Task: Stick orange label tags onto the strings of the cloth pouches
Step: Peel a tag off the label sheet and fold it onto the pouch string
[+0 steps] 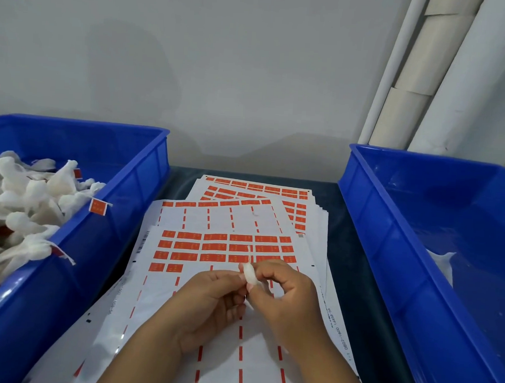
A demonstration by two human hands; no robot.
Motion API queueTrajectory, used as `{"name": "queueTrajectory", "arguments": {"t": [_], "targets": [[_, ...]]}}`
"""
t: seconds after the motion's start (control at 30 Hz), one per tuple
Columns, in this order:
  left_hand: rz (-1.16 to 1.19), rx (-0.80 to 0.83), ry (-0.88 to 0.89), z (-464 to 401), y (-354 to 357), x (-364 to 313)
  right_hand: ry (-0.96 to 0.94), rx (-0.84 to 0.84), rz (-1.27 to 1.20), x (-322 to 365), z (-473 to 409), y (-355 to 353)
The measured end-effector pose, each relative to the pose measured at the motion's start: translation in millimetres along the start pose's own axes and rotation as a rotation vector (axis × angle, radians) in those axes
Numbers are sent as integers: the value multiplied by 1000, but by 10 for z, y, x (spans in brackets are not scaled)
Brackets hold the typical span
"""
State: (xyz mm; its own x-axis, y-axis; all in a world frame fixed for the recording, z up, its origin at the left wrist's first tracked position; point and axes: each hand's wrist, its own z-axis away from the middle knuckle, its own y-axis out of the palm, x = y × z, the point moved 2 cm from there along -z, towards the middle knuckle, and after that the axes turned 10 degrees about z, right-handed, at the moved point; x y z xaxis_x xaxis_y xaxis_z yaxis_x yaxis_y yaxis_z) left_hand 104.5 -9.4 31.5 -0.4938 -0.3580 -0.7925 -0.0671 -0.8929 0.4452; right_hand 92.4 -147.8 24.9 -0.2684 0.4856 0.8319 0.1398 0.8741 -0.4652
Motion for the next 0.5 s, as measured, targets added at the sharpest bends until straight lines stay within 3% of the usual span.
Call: {"name": "queueTrajectory", "arguments": {"t": [0.5], "targets": [[-82, -51, 41, -47, 5, 31, -10, -23, 56, 24, 22, 34]]}}
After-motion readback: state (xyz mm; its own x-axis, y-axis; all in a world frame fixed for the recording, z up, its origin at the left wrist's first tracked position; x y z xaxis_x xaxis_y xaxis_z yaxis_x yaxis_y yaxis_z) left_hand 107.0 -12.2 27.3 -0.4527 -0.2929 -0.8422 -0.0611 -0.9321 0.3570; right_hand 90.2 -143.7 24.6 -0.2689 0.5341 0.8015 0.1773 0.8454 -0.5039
